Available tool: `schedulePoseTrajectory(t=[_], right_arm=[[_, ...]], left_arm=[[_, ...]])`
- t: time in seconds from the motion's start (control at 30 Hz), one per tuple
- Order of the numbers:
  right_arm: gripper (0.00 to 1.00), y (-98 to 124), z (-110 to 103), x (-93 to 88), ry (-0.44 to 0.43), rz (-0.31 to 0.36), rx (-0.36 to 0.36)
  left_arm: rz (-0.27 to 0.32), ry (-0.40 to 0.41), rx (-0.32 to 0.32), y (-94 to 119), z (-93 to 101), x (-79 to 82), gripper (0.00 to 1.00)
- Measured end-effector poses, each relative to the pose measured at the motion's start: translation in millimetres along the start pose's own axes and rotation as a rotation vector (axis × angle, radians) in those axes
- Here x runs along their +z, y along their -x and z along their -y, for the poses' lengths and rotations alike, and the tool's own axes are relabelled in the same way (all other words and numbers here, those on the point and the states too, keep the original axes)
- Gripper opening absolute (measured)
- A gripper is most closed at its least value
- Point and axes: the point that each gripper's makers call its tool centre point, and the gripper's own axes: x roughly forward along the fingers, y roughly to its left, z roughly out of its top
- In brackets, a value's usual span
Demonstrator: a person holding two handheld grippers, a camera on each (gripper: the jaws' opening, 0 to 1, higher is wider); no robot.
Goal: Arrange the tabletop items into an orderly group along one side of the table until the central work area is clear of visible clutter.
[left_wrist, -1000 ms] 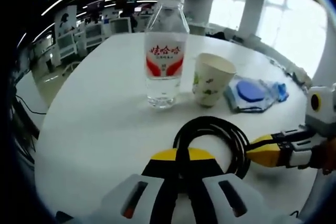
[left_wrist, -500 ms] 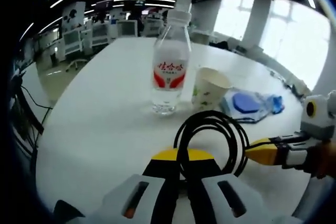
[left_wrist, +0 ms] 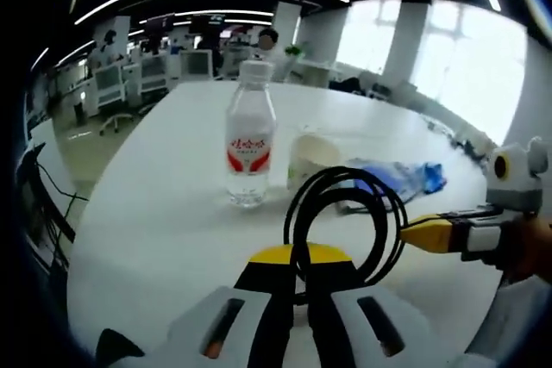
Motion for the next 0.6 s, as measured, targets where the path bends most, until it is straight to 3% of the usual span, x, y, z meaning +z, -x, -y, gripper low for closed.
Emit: schedulePoseTrajectory(t=[0.33, 0.6], right_arm=[[0.00, 33.0, -2.6, 11.6, -0.045, 0.041, -0.011], [0.00, 58.8, 10.7, 9.7, -0.132, 0.060, -0.060]], left_arm=[[0.035, 0.006, -0.067, 11.2, 27.2, 13.5, 0.02], [0.029, -0.021, -0.125, 10.9, 55.6, 13.7, 0.02]])
